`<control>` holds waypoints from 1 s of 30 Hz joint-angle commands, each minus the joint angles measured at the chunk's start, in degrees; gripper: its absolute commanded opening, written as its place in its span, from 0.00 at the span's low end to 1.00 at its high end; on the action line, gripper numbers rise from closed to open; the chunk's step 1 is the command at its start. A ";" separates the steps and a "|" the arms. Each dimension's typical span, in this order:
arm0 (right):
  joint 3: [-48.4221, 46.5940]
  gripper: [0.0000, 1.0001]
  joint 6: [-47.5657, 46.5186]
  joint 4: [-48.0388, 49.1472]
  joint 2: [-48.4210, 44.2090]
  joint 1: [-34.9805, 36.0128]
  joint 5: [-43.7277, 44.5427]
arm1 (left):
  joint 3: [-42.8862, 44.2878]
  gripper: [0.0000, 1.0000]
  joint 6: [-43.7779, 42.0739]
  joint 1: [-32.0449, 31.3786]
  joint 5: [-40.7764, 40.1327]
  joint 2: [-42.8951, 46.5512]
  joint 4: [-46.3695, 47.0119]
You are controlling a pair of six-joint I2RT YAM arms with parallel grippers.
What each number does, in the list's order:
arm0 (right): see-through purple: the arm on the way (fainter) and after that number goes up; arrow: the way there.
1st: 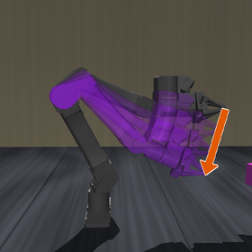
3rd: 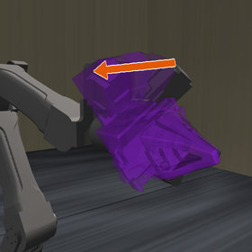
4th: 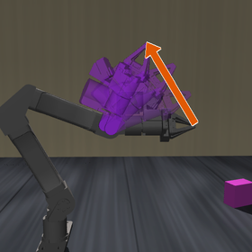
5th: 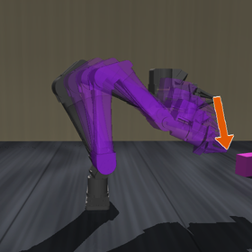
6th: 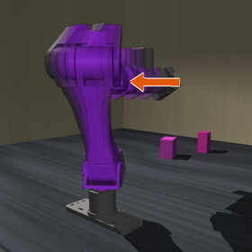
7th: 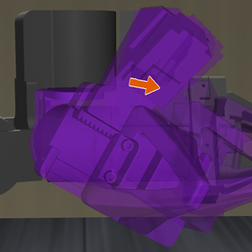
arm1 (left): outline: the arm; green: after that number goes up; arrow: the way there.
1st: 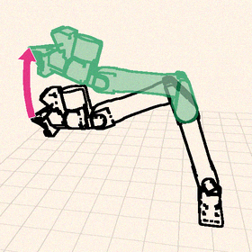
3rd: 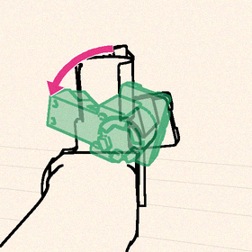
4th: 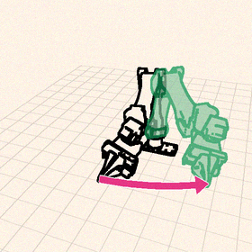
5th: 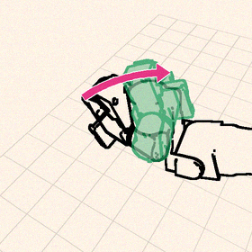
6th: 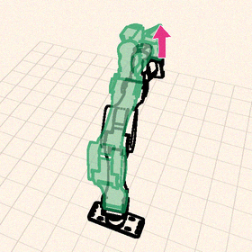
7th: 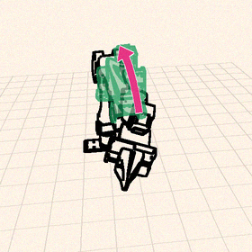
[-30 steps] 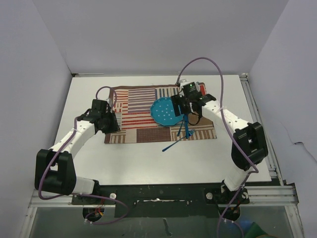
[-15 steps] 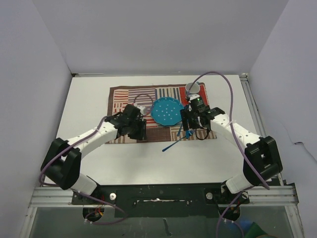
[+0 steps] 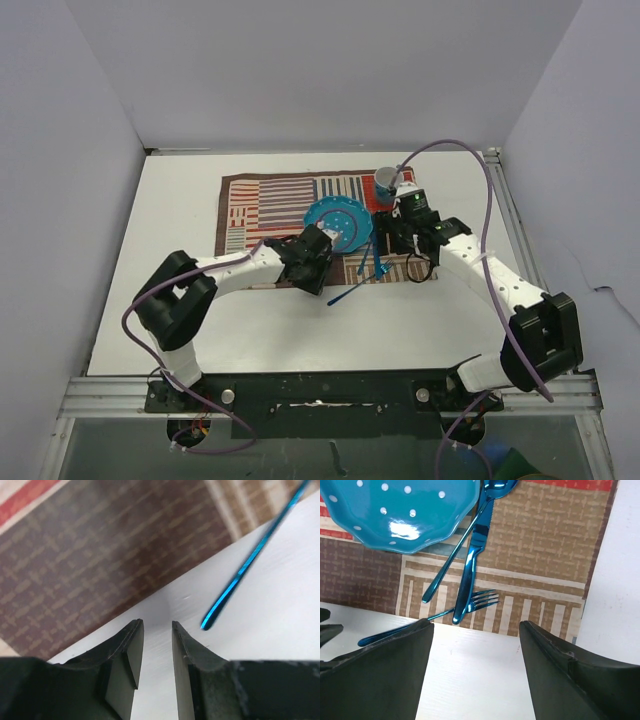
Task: Set the dinner table for one person
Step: Pick up the fork from the napkin.
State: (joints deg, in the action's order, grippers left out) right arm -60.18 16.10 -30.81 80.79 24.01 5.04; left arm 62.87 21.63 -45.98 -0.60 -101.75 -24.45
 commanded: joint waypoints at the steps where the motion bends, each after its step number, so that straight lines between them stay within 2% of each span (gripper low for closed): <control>1: -0.81 0.71 -1.45 2.20 -1.93 -1.84 -1.74 | 5.24 0.30 -4.04 -3.15 -0.25 0.19 7.07; 7: 0.14 0.71 -1.68 3.56 -0.41 -2.65 -3.79 | 9.10 0.31 -4.46 -7.96 2.00 -3.69 8.32; 13: 1.13 0.71 -1.33 4.63 -0.34 -2.92 -5.60 | 17.10 0.31 -7.54 -12.63 -0.34 -12.29 2.84; 30: 3.14 0.72 -1.68 4.34 -3.10 -3.66 -6.95 | 20.40 0.31 -11.92 -12.71 -7.86 -14.88 -1.64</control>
State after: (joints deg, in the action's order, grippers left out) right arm -57.06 14.04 -30.50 80.88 19.46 1.80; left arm 80.12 13.78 -57.34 -7.81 -114.69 -25.85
